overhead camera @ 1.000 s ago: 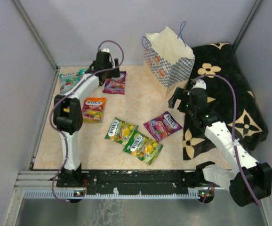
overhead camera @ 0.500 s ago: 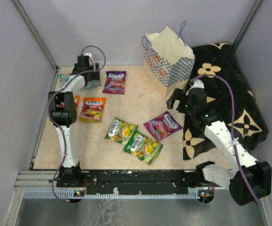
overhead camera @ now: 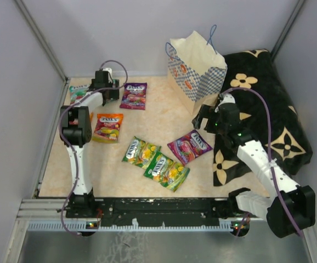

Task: Take the snacks out of the paper bag
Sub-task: Adjust the snack at the center of the board.

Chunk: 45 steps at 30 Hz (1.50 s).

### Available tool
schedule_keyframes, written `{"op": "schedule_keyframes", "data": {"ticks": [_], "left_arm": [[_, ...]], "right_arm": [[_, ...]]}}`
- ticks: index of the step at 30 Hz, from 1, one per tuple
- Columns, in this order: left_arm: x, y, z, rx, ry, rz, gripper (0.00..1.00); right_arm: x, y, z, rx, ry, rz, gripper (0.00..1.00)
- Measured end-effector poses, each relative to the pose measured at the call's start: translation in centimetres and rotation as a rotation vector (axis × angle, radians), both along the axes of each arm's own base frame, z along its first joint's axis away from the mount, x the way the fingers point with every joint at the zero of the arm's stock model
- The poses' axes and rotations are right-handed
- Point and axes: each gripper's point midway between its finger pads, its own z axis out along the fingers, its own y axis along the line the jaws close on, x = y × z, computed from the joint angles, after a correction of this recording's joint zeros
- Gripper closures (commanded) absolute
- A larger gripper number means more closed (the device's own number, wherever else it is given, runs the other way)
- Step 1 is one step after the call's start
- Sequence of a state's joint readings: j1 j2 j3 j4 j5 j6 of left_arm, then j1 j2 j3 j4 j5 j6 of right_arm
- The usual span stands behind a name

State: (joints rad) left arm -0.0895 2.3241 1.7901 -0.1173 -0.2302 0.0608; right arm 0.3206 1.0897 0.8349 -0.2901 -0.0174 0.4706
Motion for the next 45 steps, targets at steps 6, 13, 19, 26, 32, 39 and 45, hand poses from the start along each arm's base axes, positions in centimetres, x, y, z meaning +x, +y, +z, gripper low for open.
{"op": "schedule_keyframes", "data": {"ticks": [6, 13, 19, 26, 32, 39, 45], "left_arm": [[-1.9, -0.4, -0.2, -0.017, 0.013, -0.027, 0.03], [-3.3, -1.2, -0.4, -0.024, 0.031, -0.103, 0.05], [-3.4, -2.2, -0.5, -0.032, 0.039, -0.194, 0.06], [-3.4, -3.4, -0.4, -0.074, 0.040, -0.242, 0.07], [-3.6, -4.4, -0.2, -0.123, 0.040, -0.237, 0.06], [-3.7, -4.4, -0.1, -0.143, 0.062, -0.156, 0.06], [-3.4, -3.9, -0.3, -0.135, 0.072, -0.114, 0.06]], "right_arm": [[0.0, 0.4, -0.8, 0.003, 0.025, 0.018, 0.01], [-0.1, 0.7, -1.4, 0.004, 0.036, 0.040, 0.01], [-0.4, 0.9, -2.2, 0.002, 0.056, 0.060, 0.01], [-0.4, 1.1, -2.3, 0.004, 0.061, 0.066, 0.01], [-0.3, 1.3, -2.7, 0.007, 0.074, 0.075, 0.01], [-0.4, 1.3, -2.9, 0.006, 0.079, 0.077, 0.01], [-0.4, 1.3, -2.9, 0.005, 0.079, 0.078, 0.01]]}}
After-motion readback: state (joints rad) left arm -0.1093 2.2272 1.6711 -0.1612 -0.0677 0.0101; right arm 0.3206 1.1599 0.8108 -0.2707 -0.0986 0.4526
